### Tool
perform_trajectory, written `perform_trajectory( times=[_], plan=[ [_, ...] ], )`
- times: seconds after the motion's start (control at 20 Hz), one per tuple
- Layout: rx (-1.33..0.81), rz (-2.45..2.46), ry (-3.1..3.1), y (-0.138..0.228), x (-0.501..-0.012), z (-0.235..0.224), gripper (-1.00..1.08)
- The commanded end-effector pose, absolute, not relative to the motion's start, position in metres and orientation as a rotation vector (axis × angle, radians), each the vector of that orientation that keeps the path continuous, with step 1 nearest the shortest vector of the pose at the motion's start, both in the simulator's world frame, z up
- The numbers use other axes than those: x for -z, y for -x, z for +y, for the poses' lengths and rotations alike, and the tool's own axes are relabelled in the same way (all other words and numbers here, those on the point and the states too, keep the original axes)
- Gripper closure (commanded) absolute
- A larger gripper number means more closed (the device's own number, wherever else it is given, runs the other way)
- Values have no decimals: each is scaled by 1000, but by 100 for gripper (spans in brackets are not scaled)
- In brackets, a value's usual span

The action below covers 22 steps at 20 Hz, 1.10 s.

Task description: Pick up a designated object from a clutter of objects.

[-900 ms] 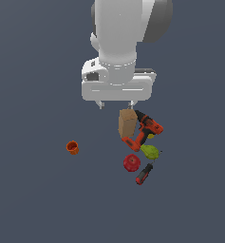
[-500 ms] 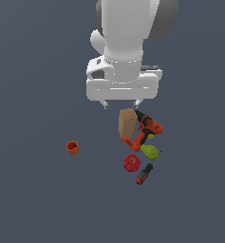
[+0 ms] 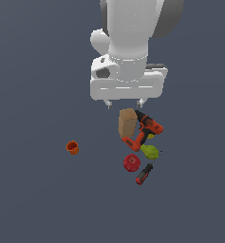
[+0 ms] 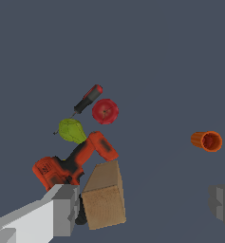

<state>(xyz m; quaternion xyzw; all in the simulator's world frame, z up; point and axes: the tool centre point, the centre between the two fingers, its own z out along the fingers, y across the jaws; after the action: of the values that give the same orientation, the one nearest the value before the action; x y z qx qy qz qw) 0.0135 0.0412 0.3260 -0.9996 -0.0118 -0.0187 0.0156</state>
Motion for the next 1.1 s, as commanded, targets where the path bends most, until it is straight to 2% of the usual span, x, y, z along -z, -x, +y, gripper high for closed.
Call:
perform_trajectory(
  times=[0.0,0.55,1.05],
  plan=[
    [57,-29,3109,-15,-325,42,-92],
    [41,137,3093,-35,-297,60,-92],
    [11,446,3056,-67,-240,95,-92]
  ],
)
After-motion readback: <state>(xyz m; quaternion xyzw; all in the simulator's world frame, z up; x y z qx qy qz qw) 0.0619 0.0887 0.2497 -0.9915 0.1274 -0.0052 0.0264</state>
